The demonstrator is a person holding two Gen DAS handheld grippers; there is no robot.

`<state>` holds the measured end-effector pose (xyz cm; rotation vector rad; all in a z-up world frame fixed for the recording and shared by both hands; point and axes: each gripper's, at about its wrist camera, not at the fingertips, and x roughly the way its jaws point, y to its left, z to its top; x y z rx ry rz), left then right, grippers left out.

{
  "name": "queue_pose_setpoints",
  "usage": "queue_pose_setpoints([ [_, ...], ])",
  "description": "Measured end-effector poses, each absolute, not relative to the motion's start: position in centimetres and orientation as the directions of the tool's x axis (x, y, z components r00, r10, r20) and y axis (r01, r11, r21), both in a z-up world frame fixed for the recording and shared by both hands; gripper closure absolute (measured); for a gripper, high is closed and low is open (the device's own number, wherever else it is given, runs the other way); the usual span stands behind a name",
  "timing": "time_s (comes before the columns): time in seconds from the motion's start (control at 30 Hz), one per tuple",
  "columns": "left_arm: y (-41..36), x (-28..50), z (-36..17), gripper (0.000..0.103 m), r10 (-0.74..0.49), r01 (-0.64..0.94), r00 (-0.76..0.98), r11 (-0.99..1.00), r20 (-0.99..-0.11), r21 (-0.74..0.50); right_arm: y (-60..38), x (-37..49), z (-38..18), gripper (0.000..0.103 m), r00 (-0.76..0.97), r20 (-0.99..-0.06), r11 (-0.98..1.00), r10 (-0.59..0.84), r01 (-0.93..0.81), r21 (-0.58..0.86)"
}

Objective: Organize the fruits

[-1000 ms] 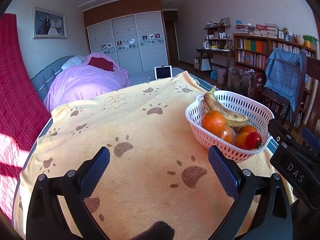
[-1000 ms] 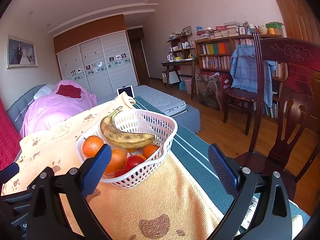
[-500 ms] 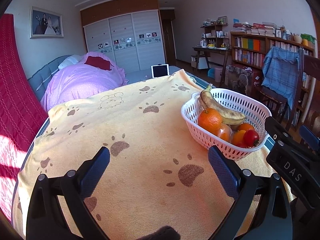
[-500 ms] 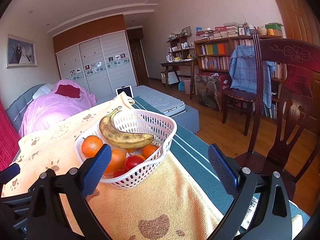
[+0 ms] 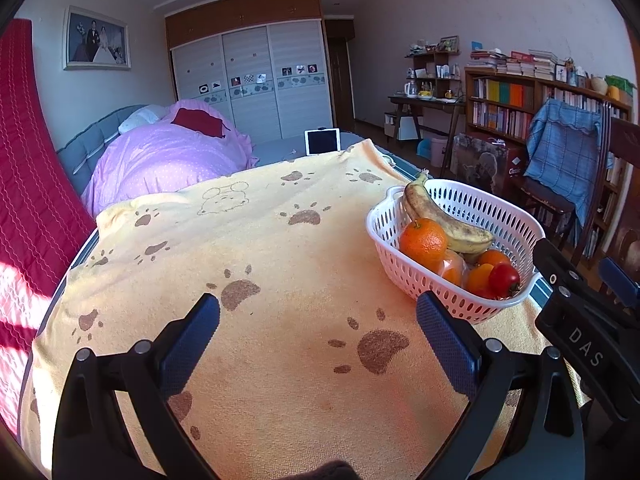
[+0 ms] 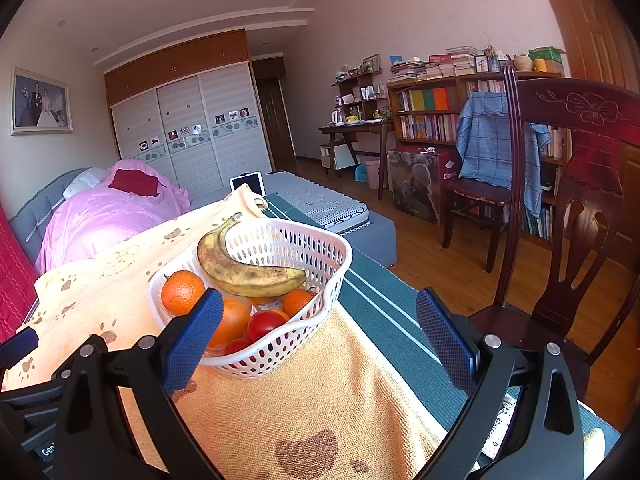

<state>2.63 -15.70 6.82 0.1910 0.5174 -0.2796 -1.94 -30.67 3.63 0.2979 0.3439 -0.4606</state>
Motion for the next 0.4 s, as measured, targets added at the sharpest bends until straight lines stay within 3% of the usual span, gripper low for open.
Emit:
queue_pose_setpoints([
  [0.27,-14.9,2.9,6.9,0.005,-0.210,0.306,0.817,0.947,-0.537,0.097,-30.7,-1.9,3.7,0.005,0.841,-0.395,0.862,-0.369,0.469,0.194],
  [0.4,-12.1,3.7,6.1,0.005,-0.124,0.229,0.810,0.967,-0.574,0.115,-29.3,-1.1,4.1,0.005,0.852,-0.434,0.903,-0.293,0.396,0.168],
])
